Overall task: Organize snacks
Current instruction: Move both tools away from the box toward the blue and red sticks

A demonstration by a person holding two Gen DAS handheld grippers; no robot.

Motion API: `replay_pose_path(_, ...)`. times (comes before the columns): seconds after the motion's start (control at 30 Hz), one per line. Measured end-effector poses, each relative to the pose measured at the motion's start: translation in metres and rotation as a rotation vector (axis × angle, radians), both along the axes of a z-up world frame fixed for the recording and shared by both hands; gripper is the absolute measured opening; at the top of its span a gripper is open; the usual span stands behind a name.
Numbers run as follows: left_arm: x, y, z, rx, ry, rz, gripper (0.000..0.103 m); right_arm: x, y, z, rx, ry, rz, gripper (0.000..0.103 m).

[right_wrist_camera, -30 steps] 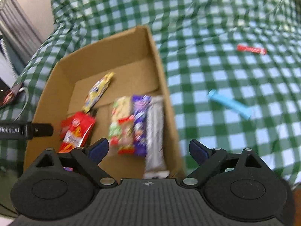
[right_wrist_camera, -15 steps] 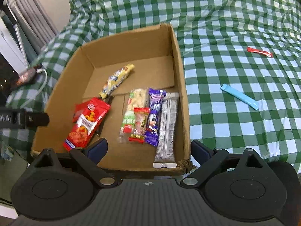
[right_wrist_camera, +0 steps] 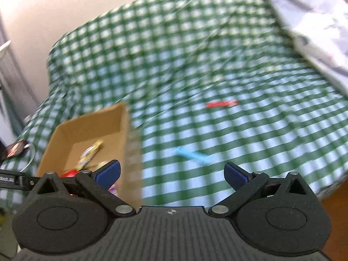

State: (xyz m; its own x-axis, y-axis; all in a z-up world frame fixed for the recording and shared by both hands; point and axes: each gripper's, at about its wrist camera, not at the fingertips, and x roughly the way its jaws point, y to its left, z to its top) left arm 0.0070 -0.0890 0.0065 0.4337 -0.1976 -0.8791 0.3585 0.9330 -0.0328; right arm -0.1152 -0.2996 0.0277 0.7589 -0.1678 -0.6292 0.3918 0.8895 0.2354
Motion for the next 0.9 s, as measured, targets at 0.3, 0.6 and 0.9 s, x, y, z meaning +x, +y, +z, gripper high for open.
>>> replay_pose_path(0.3, 0.016, -0.107, -0.035, -0.019, 0.136, -0.010, 0.103, -0.023, -0.076, -0.022, -0.010, -0.015, -0.112, 0.101)
replay_pose_path(0.6, 0.086, -0.180, -0.113, 0.023, 0.278, 0.160, 0.103, 0.034, -0.143, -0.051, -0.125, 0.011, -0.083, 0.102)
replay_pose_path(0.9, 0.151, -0.230, -0.203, 0.086, 0.364, 0.258, 0.103, 0.152, -0.219, -0.122, -0.165, 0.059, 0.065, 0.102)
